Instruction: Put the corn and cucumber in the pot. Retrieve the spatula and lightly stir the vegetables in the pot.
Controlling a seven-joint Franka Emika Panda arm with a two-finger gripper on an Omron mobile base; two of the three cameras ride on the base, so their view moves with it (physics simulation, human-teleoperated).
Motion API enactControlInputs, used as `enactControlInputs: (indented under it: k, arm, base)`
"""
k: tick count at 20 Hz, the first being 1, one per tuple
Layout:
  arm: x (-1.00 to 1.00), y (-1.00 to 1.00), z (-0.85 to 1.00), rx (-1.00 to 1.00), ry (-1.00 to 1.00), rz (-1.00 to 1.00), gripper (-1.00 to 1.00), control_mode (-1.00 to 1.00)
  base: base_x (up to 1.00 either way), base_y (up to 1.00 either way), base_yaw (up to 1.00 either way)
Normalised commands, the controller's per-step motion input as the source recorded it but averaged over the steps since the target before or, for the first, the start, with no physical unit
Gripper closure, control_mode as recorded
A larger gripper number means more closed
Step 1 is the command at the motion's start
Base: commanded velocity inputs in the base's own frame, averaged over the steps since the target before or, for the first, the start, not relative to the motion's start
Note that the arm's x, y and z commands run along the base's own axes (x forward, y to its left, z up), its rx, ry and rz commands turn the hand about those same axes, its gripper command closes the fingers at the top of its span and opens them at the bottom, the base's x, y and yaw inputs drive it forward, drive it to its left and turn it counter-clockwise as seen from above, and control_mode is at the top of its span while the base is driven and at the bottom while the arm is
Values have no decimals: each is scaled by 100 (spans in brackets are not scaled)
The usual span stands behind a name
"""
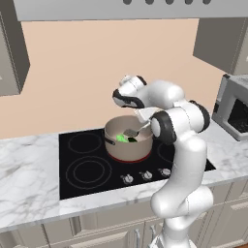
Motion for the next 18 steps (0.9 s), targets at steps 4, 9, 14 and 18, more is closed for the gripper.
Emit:
enactControlInputs:
  k: [4,9,14,18]
  arm:
    - [25,0,17,-9,27,14,100,-100]
    - [-4,0,-5,0,-7,19,100,-100]
    - [33,0,0,-1,-6,22,100,-100]
    - [24,-11,13,-4,4,24,100,-100]
  base:
    - [0,0,0]
    - [0,0,0]
    - [0,0,0]
    - [0,0,0]
